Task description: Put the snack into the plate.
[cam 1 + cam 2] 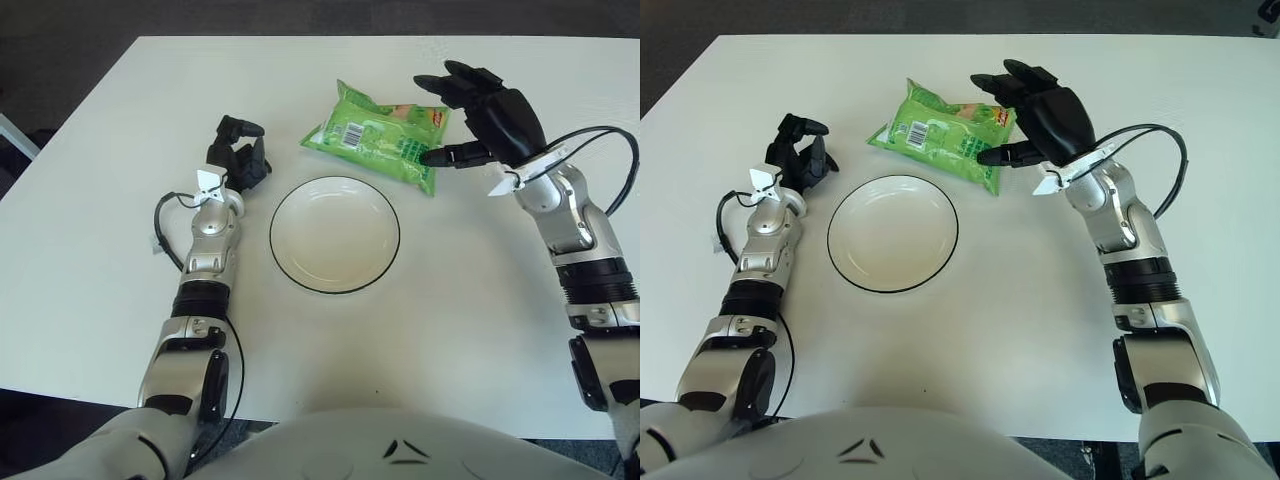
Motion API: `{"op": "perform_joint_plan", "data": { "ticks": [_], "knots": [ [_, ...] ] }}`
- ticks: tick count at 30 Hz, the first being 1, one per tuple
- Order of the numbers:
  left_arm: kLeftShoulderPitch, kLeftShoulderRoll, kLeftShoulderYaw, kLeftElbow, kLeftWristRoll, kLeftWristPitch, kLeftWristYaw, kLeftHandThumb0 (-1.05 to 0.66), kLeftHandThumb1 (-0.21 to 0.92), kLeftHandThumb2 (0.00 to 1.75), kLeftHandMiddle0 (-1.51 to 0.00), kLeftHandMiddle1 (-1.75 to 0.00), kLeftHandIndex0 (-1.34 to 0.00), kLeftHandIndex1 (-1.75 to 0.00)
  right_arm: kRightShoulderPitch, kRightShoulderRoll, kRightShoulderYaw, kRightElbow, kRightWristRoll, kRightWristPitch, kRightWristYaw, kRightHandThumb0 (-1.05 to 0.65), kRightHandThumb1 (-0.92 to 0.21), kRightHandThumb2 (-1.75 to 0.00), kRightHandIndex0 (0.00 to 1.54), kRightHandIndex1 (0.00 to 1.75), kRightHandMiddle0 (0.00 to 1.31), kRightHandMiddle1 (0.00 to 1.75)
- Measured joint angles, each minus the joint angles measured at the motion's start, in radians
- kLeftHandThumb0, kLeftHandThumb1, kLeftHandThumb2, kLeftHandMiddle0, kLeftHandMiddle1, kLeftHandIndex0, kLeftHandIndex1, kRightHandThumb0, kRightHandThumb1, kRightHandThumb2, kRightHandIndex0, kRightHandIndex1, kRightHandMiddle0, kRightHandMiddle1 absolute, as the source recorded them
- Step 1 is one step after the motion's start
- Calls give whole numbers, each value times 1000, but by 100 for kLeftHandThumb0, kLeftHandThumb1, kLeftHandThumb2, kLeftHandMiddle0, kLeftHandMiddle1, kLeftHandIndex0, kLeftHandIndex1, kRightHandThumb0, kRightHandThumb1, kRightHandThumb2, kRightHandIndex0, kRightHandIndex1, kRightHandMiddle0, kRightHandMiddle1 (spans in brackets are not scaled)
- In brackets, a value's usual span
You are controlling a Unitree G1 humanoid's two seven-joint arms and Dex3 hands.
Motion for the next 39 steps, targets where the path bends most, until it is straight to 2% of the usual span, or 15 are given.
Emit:
{"op": "perform_joint_plan", "data": {
  "ticks": [12, 23, 39],
  "knots": [
    [2, 0, 0, -4, 0, -7, 0, -37, 75, 74, -84, -175, -31, -175, -116, 39, 73, 144, -4, 21, 32, -61, -92, -22, 22, 0, 34, 12],
    [5, -5, -1, -16, -1, -7, 0, -37, 75, 74, -84, -175, -31, -175, -186, 65, 115, 194, -4, 62, 82, -62, -92, -20, 22, 0, 37, 11],
    [10, -11, -2, -35, -2, -12, 0, -37, 76, 73, -83, -175, -30, -175, -310, 115, 186, 422, -6, 51, 77, -62, -92, -13, 24, 0, 40, 9]
  ]
}}
